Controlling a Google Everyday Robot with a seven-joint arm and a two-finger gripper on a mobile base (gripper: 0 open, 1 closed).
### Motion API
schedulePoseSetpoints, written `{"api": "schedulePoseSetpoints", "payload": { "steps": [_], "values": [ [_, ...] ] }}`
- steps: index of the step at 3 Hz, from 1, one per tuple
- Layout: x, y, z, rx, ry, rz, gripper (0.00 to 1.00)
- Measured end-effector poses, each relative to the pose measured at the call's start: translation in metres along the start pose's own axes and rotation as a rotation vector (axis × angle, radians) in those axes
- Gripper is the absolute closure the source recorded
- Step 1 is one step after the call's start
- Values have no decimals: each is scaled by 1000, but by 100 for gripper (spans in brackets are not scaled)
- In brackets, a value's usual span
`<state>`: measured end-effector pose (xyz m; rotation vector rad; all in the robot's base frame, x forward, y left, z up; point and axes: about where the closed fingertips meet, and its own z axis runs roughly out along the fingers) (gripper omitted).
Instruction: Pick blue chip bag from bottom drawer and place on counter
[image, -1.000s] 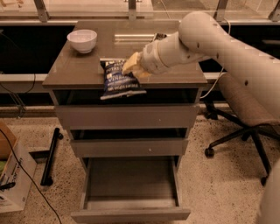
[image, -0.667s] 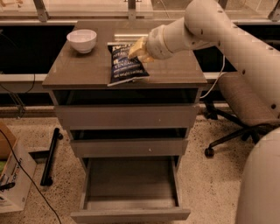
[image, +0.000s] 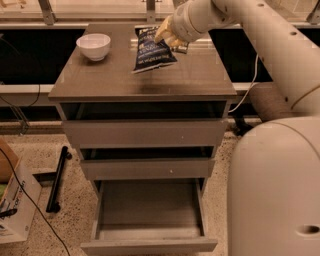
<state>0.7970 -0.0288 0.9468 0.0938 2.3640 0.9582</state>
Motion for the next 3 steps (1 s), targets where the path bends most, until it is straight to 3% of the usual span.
{"api": "schedulePoseSetpoints", "payload": {
  "steps": [2, 3],
  "values": [
    [-4, 0, 0, 4, -8, -3, 35],
    [-2, 1, 5, 3, 0, -3, 4]
  ]
}}
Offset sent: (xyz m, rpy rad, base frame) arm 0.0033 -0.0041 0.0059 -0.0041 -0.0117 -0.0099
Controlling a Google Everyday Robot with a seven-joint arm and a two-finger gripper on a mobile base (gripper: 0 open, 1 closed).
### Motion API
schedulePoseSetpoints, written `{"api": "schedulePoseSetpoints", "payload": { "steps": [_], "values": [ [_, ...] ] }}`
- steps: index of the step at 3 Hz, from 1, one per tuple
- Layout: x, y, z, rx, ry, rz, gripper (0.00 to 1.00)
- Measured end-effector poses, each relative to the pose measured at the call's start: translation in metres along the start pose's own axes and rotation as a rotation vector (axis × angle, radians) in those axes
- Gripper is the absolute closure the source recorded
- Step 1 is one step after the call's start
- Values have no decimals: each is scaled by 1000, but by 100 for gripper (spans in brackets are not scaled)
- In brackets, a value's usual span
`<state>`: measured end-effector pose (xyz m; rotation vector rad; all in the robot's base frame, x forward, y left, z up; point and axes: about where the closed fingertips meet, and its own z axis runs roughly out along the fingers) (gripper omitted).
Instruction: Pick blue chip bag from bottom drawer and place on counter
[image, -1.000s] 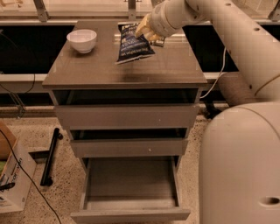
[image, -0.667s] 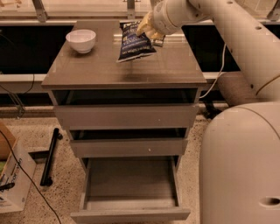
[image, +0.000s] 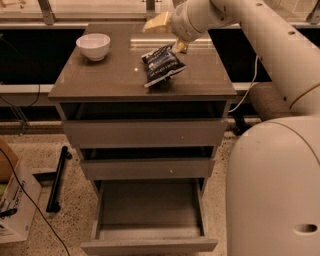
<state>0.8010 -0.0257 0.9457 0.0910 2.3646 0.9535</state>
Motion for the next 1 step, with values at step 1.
{"api": "schedulePoseSetpoints", "payload": {
  "steps": [1],
  "values": [
    [1, 0, 1, 0, 2, 0, 0]
  ]
}}
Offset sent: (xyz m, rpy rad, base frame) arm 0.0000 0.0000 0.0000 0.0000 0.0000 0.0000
